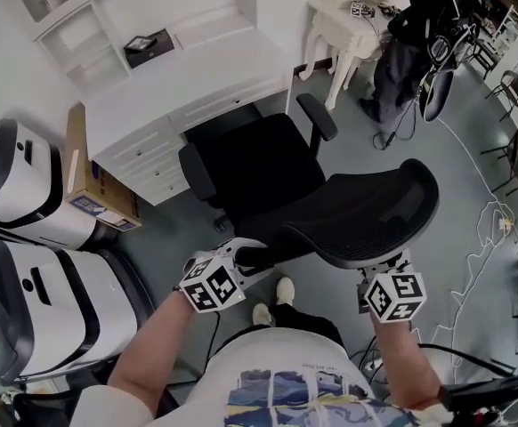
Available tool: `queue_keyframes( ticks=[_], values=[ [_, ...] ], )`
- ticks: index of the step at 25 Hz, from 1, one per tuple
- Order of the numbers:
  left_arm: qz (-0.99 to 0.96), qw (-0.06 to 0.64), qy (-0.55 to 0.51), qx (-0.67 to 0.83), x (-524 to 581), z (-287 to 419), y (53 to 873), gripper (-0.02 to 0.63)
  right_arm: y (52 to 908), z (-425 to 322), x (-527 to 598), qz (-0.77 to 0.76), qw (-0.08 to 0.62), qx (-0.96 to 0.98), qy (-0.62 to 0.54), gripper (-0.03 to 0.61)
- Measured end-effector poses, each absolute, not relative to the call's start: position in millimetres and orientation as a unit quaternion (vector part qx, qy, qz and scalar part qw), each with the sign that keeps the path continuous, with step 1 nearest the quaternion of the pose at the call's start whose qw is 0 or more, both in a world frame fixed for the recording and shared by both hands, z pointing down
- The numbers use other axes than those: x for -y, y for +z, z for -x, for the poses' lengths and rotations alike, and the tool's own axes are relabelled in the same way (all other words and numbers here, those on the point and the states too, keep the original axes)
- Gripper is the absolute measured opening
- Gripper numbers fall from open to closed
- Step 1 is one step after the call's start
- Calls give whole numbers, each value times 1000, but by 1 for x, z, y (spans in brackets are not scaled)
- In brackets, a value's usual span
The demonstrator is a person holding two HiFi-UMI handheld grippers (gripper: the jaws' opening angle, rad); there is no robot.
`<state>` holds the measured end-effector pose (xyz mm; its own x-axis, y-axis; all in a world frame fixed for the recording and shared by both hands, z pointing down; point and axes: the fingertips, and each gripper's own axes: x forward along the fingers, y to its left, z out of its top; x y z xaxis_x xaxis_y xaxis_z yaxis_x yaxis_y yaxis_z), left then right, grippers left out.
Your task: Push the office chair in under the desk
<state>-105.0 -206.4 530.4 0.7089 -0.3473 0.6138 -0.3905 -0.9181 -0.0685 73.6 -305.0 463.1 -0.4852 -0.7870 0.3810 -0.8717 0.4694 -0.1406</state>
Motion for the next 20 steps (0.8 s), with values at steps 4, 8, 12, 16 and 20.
queue_keyframes(
  ticks=[4, 8, 12, 16, 20],
  values=[
    [-920, 37, 330, 210, 221, 118, 531, 155, 464, -60, 321, -487, 132, 849, 158, 340],
    [-917, 40, 333, 218, 236, 131, 532, 155, 464, -46, 336, -481, 134, 852, 156, 341],
    [-914, 46, 337, 221, 248, 147, 534, 156, 466, -30, 350, -475, 141, 855, 156, 339],
    [-914, 51, 340, 216, 258, 156, 533, 156, 465, -20, 361, -470, 146, 856, 158, 339],
    [-914, 54, 340, 214, 269, 163, 533, 156, 465, -12, 371, -466, 149, 858, 157, 341]
  ],
)
